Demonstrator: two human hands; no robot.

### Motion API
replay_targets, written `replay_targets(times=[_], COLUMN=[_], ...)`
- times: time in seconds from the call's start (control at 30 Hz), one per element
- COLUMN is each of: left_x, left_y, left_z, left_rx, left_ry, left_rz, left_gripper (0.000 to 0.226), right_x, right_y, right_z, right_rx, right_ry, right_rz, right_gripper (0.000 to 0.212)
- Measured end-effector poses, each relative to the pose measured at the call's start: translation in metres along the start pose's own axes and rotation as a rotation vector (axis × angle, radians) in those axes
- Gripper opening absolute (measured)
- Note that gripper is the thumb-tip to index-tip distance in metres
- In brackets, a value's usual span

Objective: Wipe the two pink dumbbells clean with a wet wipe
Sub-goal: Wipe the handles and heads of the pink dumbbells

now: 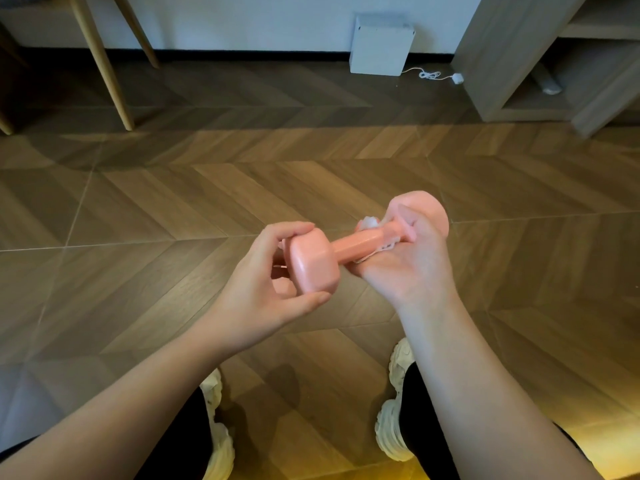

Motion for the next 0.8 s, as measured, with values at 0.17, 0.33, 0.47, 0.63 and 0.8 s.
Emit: replay_targets(times=[0.17,0.33,0.47,0.63,0.8], left_x=[0.002,0.007,0.021,0.018,0.018], left_y=[0.004,0.023,0.045,0.047,0.064], left_z=[-0.002,-0.022,-0.030,-0.036,-0.064], left_rx=[0.083,0.496,0.853,0.679,0.505], left_ry=[-0.006,-0.392,-0.654,-0.648,-0.712], left_rz=[0.001,0.113,0.153,-0.027,-0.225], left_gripper=[0.072,0.062,0.055,0.065,0.055], right_x=[0.003,-0.007,-0.012,-0.018,-0.045], right_y=[0.004,-0.007,-0.022,-0.029,-0.052], right_z=[0.004,0.032,0.032,0.021,0.009], right_rx=[0.064,0.256,0.459,0.485,0.676], right_ry=[-0.057,-0.001,0.000,-0.027,-0.062], right_rz=[-0.081,-0.073,0.068,0.094,0.170], right_gripper=[0.012,0.013,0.018,0.022,0.020])
Point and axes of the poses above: each hand's wrist, its own x-axis away from the middle knuckle, its own y-axis out of the palm, z = x × y, the point moved 6 cm from there along -x, towards the middle knuckle, and after that the axes turned 9 degrees about y, right-handed, at the moved point
